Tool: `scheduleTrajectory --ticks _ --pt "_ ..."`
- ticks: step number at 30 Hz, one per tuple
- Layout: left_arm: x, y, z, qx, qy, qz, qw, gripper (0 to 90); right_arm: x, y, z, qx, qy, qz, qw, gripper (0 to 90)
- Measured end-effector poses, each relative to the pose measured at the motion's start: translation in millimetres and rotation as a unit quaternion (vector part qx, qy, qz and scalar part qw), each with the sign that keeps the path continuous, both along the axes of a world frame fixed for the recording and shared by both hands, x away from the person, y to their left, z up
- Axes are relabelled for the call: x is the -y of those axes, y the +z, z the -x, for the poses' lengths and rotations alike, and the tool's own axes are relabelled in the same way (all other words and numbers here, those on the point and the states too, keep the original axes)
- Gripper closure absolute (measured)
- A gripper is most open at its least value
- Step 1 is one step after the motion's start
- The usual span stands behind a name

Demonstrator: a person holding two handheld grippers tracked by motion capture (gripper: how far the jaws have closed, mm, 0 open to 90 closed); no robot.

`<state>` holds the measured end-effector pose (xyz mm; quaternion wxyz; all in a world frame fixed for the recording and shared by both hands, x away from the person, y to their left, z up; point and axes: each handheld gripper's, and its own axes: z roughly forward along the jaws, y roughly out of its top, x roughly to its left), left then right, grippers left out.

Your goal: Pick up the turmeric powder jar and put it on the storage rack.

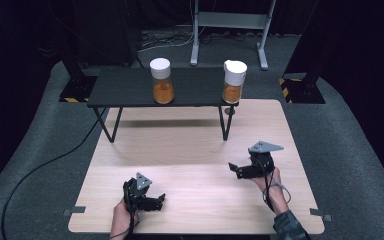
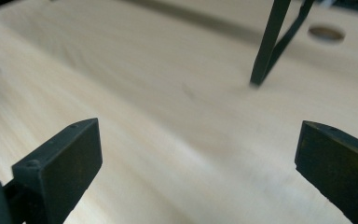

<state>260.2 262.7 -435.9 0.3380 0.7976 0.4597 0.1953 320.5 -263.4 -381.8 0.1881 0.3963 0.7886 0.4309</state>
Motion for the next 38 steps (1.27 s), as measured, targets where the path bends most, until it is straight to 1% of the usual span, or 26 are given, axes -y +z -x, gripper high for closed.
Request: scheduleTrajectory --ticks 5,8,9,13,14,15,16,17,23,29,33,38 --pt "0.0 -0.1 0.1 0.000 0.000 0.000 1.0000 0.2 1.4 -33.6 24.1 -0.028 -0.015 0.006 0.9995 0.0" --pt "0.1 -0.1 0.2 0.000 0.000 0.000 1.0000 0.2 2.8 -44.5 33.7 -0.036 -0.023 0.011 0.9990 0.0" --pt "0.1 0.1 0.2 0.000 0.000 0.000 1.0000 0.2 2.3 -47.2 37.1 -0.035 -0.025 0.015 0.9990 0.0" --pt "0.4 -0.4 1.0 0.001 0.001 0.000 1.0000 0.2 3.2 -55.7 45.5 -0.034 -0.031 0.015 0.9988 0.0" --pt "0.3 -0.5 1.0 0.001 0.001 0.001 1.0000 0.2 2.8 -57.0 46.7 -0.034 -0.033 0.015 0.9988 0.0" --pt "0.4 -0.4 1.0 0.001 0.001 0.000 1.0000 0.2 0.7 -56.7 48.5 -0.031 -0.035 0.023 0.9986 0.0" --pt "0.1 -0.5 0.8 0.001 0.000 0.001 1.0000 0.2 -0.2 -56.9 50.2 -0.028 -0.036 0.024 0.9987 0.0" --pt "0.1 -0.4 0.8 0.001 0.000 0.001 1.0000 0.2 0.3 -57.1 50.0 -0.029 -0.034 0.021 0.9988 0.0" --pt "0.1 -0.7 1.4 0.001 0.000 0.001 1.0000 0.2 -7.0 -55.2 50.5 -0.028 -0.036 0.041 0.9981 0.0" --pt "0.0 -0.6 1.2 0.001 0.000 0.001 1.0000 0.2 -8.5 -55.0 50.8 -0.029 -0.040 0.043 0.9978 0.0" --pt "-0.1 -0.6 1.1 0.001 0.000 0.001 1.0000 0.2 -7.0 -55.1 50.6 -0.031 -0.043 0.038 0.9979 0.0" --pt "0.0 -0.6 1.1 0.001 0.000 0.001 1.0000 0.2 -6.7 -54.9 48.8 -0.034 -0.044 0.038 0.9978 0.0"
